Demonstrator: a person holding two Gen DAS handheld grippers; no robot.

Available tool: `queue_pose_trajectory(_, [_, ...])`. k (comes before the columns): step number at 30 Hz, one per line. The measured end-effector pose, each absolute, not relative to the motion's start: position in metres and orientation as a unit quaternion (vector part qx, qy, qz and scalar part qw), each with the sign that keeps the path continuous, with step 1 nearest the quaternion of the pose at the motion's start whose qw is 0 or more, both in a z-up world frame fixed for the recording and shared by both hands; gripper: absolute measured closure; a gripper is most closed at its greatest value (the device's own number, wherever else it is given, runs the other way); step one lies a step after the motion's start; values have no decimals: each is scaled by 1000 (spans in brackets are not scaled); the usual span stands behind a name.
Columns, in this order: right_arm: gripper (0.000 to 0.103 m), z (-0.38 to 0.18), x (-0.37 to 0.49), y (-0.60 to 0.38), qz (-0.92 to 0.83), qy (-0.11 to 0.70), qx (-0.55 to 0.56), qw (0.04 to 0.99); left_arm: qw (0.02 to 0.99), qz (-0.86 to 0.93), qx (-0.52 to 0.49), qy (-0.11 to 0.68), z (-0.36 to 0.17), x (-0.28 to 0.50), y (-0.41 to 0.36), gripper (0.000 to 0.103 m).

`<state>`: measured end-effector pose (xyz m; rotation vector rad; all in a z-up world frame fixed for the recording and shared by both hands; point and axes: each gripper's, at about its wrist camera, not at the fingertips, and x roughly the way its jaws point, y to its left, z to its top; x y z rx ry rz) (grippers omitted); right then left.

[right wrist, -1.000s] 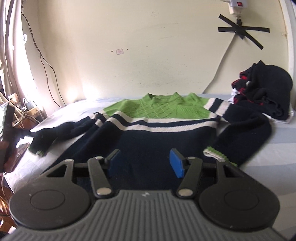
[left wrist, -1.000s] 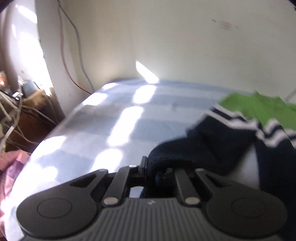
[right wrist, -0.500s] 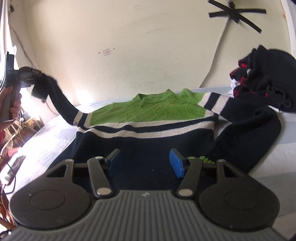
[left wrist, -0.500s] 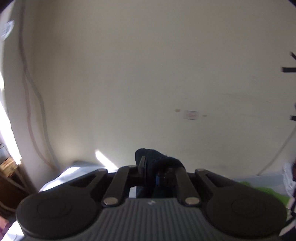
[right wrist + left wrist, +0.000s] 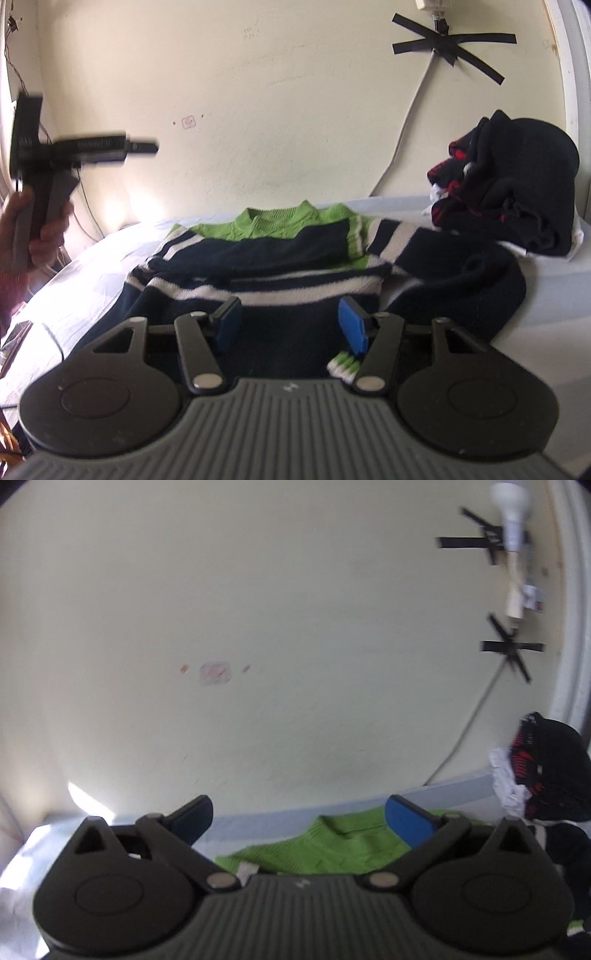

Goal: Fold small clothes

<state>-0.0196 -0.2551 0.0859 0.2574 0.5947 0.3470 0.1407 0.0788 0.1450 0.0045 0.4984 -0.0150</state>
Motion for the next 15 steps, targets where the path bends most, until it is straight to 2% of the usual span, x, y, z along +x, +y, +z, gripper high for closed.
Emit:
queue_pose_trajectory(4, [43,85,3,-268,135,284,133,940,954,74,-53,287,96,159,119,1])
queue_pose_trajectory(5, [43,84,9,-272,127,286,136,940,948,84,-65,299,85,163,127,3])
queue_pose_trajectory(6, [43,83,15,-277,123,293,141,937,943,90,-80,311,74,166,134,9])
queue_pose_trajectory(8, [48,80,25,-289,107,304,159,933,931,98,-108,335,53,171,147,31])
queue_pose_trajectory(9, [49,80,28,-297,92,306,170,932,926,98,-118,346,44,173,151,55])
queue_pose_trajectory(10, [50,80,29,-307,72,304,182,932,921,100,-126,356,37,176,154,74])
queue_pose_trajectory(12, [50,82,25,-324,36,299,186,935,924,99,-137,344,28,170,163,85])
queue_pose_trajectory(13, [50,83,22,-328,22,300,174,938,925,109,-128,342,27,168,165,101])
queue_pose_trajectory(15, [50,84,13,-330,9,307,140,941,926,131,-112,337,26,166,166,100])
